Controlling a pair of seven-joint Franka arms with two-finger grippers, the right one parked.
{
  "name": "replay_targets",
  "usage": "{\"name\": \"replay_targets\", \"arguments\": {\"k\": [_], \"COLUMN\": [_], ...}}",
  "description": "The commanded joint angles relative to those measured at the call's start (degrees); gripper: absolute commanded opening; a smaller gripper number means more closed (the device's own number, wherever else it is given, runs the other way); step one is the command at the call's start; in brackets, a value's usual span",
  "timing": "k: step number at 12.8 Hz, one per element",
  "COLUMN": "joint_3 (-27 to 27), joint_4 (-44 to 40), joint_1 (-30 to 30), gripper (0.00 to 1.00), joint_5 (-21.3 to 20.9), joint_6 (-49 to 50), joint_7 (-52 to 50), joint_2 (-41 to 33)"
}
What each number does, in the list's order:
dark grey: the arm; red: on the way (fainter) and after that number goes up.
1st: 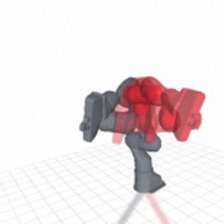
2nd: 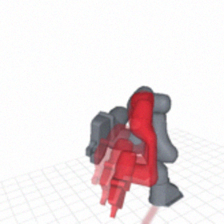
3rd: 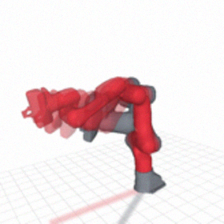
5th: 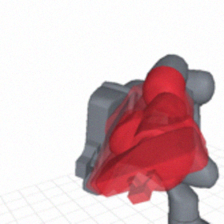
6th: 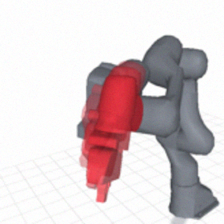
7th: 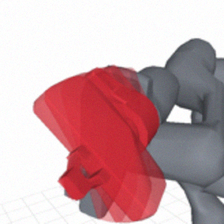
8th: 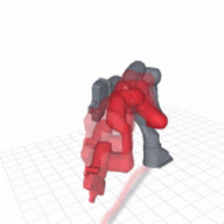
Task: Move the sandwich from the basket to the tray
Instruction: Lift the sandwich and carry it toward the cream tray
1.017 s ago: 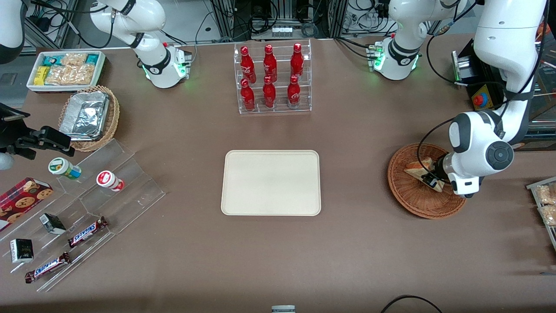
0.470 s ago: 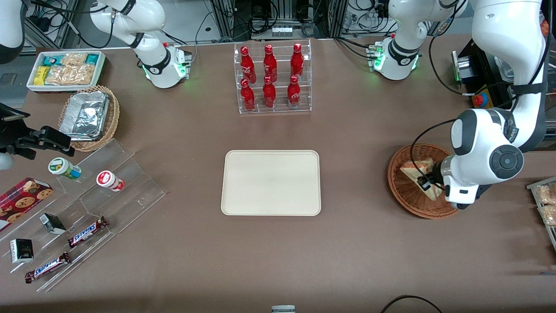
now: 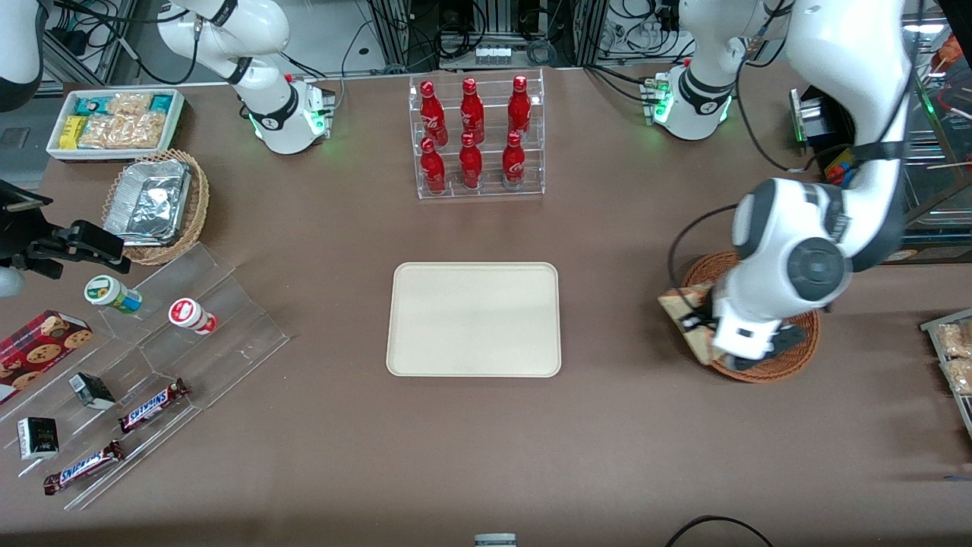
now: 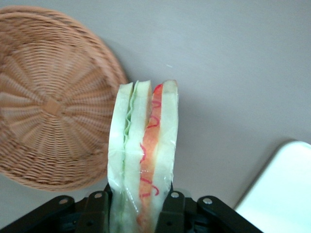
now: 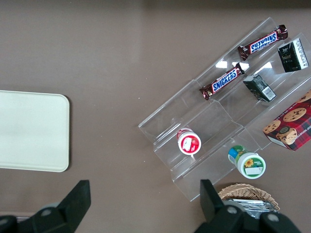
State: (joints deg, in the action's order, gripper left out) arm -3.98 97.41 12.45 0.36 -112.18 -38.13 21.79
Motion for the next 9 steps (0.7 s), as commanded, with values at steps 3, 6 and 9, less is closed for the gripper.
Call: {"name": "replay_targets", "arguments": {"k": [3,6,9], "joint_3": [0.72,0.64,0.29], "joint_4": [-9.41,-12.07,-12.16], "joint_1": [10.90,15.74,18.13], "gripper": [0.34,0.30,0.29], "joint_5": [0.52,0.87,0.96], "joint_6": [-0.22,-1.71,-7.51], "joint_7": [3.13,5.87,6.05], "joint_2": [9.92,13.79,17.04]}}
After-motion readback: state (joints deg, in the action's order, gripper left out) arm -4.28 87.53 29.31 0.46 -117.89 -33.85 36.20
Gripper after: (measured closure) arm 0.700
